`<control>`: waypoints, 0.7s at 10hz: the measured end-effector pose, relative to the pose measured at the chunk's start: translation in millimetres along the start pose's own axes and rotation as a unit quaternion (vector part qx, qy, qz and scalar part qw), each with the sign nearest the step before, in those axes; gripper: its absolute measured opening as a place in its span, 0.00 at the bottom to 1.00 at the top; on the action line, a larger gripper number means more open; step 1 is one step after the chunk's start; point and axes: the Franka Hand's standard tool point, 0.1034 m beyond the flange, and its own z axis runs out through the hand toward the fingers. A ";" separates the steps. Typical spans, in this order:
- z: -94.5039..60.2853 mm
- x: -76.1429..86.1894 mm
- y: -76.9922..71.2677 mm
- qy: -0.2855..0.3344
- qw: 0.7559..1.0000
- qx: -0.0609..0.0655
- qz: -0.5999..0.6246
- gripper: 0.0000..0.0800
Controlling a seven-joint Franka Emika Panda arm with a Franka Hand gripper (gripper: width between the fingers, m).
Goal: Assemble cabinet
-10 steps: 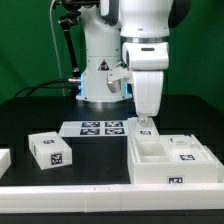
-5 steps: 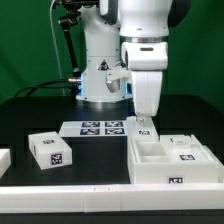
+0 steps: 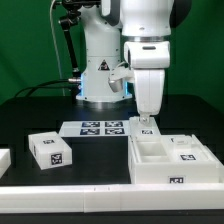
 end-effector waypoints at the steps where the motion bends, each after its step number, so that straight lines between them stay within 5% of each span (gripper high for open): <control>1: -0.3 -0.4 0.3 0.000 1.000 0.000 -0.003 0.09; 7: -2.9 -3.0 1.3 -0.004 1.000 0.007 -0.024 0.09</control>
Offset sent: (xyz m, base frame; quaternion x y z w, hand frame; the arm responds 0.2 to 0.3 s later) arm 0.0000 0.0000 0.0000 0.0000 0.0000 0.0000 1.0000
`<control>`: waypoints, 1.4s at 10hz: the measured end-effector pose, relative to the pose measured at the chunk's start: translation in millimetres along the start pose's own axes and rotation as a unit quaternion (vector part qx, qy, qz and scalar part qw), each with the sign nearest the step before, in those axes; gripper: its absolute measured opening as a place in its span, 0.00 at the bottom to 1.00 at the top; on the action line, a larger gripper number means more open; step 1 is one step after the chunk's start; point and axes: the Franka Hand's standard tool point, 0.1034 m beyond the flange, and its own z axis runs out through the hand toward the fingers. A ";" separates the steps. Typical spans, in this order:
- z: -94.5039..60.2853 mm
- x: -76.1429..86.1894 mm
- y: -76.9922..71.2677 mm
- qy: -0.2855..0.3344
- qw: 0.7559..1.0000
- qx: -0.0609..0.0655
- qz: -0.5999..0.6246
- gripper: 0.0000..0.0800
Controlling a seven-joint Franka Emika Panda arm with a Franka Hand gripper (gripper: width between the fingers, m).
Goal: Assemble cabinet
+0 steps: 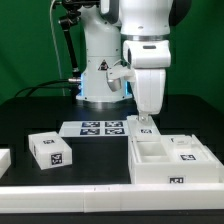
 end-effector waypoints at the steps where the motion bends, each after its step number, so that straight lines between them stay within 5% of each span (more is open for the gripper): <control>1: 0.1 -0.1 0.0 0.000 1.000 0.000 0.000 0.09; 9: 0.2 0.1 -0.6 0.004 1.000 -0.013 0.008 0.09; 14: 0.7 -2.9 0.4 0.003 1.000 -0.008 0.011 0.09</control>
Offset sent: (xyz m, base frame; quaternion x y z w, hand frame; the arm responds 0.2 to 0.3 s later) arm 0.0048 0.0039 0.0060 0.0017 0.0044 -0.0148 0.9999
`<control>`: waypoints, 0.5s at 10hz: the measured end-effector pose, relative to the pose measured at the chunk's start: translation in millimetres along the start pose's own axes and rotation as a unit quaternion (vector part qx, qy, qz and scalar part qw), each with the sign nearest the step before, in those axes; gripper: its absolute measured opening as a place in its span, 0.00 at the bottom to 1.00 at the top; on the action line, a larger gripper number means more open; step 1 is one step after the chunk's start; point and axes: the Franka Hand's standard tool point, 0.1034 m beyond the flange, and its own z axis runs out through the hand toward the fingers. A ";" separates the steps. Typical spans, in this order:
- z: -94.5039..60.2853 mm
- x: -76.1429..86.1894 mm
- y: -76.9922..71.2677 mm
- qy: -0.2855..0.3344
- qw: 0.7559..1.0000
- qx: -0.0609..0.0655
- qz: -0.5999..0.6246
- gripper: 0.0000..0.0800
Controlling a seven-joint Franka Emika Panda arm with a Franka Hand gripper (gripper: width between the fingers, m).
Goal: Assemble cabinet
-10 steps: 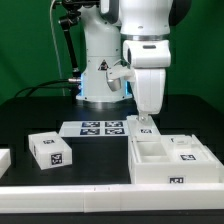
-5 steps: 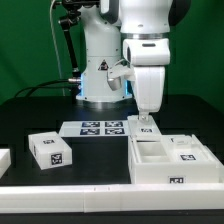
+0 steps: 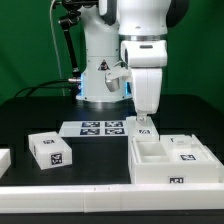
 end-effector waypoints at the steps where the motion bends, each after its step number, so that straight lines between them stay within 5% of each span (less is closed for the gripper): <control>1: 0.0 0.1 0.3 -0.001 1.000 0.002 0.000 0.09; 5: 0.3 0.0 0.0 -0.001 1.000 0.003 0.001 0.09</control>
Offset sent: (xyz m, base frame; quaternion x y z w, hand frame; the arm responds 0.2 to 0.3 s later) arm 0.0000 0.0000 0.0000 0.0000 0.0000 0.0000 1.0000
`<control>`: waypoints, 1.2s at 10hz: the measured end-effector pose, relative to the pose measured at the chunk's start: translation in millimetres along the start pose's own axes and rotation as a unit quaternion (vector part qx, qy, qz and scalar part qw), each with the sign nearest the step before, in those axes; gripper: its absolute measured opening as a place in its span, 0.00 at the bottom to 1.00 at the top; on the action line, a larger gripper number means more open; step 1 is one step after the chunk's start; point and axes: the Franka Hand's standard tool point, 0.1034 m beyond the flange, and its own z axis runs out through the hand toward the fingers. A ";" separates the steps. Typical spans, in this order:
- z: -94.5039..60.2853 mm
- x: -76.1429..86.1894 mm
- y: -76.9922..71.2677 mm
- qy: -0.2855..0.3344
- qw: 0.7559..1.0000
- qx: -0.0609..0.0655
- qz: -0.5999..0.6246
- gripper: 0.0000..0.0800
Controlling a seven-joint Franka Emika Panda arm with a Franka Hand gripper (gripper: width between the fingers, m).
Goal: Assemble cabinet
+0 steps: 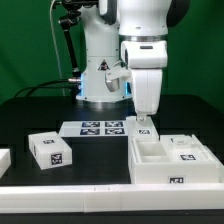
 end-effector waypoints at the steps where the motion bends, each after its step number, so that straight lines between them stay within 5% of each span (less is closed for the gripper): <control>1: -0.1 0.0 0.0 0.000 1.000 0.000 0.000 0.09; 8: -6.0 -3.1 1.3 -0.008 1.000 0.015 0.001 0.09; 12: -2.8 0.1 0.5 -0.001 1.000 -0.003 0.011 0.09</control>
Offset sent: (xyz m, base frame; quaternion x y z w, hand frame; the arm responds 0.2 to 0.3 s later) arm 0.0085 0.0031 0.0118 0.0070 0.0004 -0.0039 1.0000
